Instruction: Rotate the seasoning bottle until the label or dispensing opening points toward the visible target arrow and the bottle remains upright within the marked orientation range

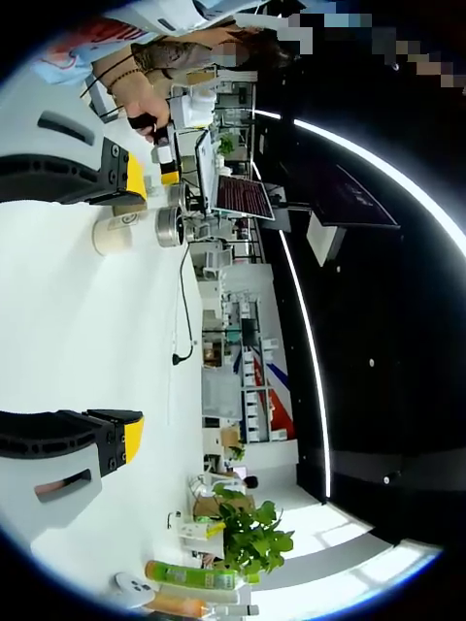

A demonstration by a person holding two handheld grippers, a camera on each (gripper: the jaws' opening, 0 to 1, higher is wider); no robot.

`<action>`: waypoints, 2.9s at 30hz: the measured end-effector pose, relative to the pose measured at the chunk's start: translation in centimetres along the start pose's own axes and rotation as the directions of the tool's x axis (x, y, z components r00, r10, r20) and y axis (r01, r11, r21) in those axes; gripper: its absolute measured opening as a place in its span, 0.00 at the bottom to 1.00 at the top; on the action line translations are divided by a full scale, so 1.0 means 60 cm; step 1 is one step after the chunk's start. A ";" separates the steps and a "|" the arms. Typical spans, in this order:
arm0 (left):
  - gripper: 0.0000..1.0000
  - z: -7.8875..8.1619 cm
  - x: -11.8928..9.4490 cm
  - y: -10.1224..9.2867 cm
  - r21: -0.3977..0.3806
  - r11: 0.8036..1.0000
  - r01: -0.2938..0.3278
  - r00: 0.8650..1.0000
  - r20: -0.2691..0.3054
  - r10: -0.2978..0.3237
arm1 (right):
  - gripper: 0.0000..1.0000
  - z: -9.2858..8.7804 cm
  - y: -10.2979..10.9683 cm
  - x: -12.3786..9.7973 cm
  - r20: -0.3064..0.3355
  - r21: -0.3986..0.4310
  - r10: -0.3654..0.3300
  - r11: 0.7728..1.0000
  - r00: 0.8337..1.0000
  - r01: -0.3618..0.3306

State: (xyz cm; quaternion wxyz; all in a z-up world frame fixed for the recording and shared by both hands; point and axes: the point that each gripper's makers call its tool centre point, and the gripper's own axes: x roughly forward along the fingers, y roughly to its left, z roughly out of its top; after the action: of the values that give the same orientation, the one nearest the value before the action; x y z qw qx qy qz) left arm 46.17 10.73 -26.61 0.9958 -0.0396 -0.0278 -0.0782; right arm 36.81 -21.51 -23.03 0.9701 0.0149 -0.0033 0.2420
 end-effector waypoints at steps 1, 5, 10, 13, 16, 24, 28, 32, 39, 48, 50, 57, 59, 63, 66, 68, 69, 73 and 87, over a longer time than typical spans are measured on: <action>0.43 -0.001 0.001 -0.001 0.002 1.000 0.001 1.000 -0.001 -0.001 | 0.90 0.000 0.000 0.000 0.000 0.000 0.000 1.000 1.000 0.000; 0.41 -0.011 0.003 -0.002 0.027 1.000 0.013 0.999 -0.031 -0.012 | 0.90 0.000 -0.002 0.001 -0.001 0.001 -0.002 1.000 1.000 0.002; 0.35 -0.011 0.002 -0.002 0.063 0.998 0.022 0.999 -0.032 -0.020 | 0.89 -0.001 -0.002 0.002 -0.003 0.000 -0.003 1.000 1.000 0.003; 0.34 -0.010 0.002 -0.003 0.082 0.996 0.021 0.999 -0.033 -0.018 | 0.89 -0.001 0.001 0.003 -0.006 -0.005 -0.001 1.000 1.000 0.001; 0.34 -0.009 0.002 -0.001 0.067 0.997 0.030 0.999 -0.031 -0.028 | 0.89 -0.002 0.003 0.003 -0.009 -0.011 -0.002 1.000 1.000 0.002; 0.34 -0.010 0.000 -0.001 0.068 0.996 0.059 0.998 -0.019 -0.058 | 0.89 -0.003 0.004 0.003 -0.010 -0.008 -0.001 1.000 1.000 0.001; 0.34 -0.010 -0.001 -0.001 0.072 0.994 0.080 0.997 -0.025 -0.078 | 0.89 -0.005 0.006 0.004 -0.012 -0.007 0.001 1.000 1.000 -0.001; 0.34 -0.011 -0.002 -0.001 0.074 0.991 0.110 0.994 -0.034 -0.108 | 0.89 -0.008 0.008 0.005 -0.018 -0.003 0.005 1.000 1.000 -0.005; 0.34 -0.011 -0.006 -0.006 0.073 0.985 0.157 0.987 -0.038 -0.155 | 0.89 -0.007 0.009 0.003 -0.013 0.000 0.009 1.000 1.000 -0.009; 0.34 -0.014 -0.007 -0.008 0.062 0.970 0.233 0.972 -0.045 -0.231 | 0.89 -0.008 -0.001 -0.001 -0.016 -0.005 -0.006 1.000 1.000 0.006; 0.34 -0.013 -0.006 -0.009 0.060 0.964 0.260 0.965 -0.049 -0.257 | 0.89 -0.008 0.000 0.000 -0.016 -0.003 -0.006 1.000 1.000 0.006; 0.34 -0.014 -0.006 -0.010 0.055 0.942 0.330 0.943 -0.058 -0.327 | 0.89 -0.006 0.005 0.002 -0.005 -0.009 0.004 1.000 1.000 -0.004; 0.34 -0.014 -0.006 -0.010 0.056 0.936 0.346 0.938 -0.052 -0.344 | 0.89 -0.008 0.005 0.002 -0.010 -0.006 0.004 1.000 1.000 -0.004; 0.34 -0.014 -0.008 -0.012 0.059 0.929 0.366 0.930 -0.046 -0.364 | 0.89 -0.009 0.005 0.001 -0.012 -0.007 0.002 1.000 1.000 -0.002; 0.34 -0.014 -0.010 -0.013 0.054 0.917 0.395 0.919 -0.044 -0.393 | 0.89 -0.007 0.004 -0.001 -0.010 -0.013 -0.003 1.000 1.000 0.002; 0.34 -0.014 -0.010 -0.014 0.051 0.910 0.411 0.911 -0.047 -0.409 | 0.89 -0.008 0.003 -0.002 -0.010 -0.011 -0.005 1.000 1.000 0.005; 0.34 -0.014 -0.011 -0.014 0.051 0.906 0.420 0.907 -0.047 -0.418 | 0.89 -0.008 0.003 -0.002 -0.011 -0.010 -0.005 1.000 1.000 0.005; 0.34 -0.015 -0.011 -0.016 0.065 0.890 0.452 0.892 -0.040 -0.450 | 0.89 -0.010 0.006 -0.002 -0.015 -0.010 -0.001 1.000 1.000 0.001; 0.34 -0.017 -0.011 -0.024 0.044 0.826 0.562 0.827 -0.059 -0.559 | 0.89 -0.016 0.011 0.003 -0.024 -0.007 0.006 1.000 1.000 -0.006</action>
State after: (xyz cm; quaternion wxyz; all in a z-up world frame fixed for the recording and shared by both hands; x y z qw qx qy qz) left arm 45.35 9.31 -27.54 0.9301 0.0015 -0.0188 -0.3669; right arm 36.68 -20.80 -23.97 0.9695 0.0087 0.0074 0.2450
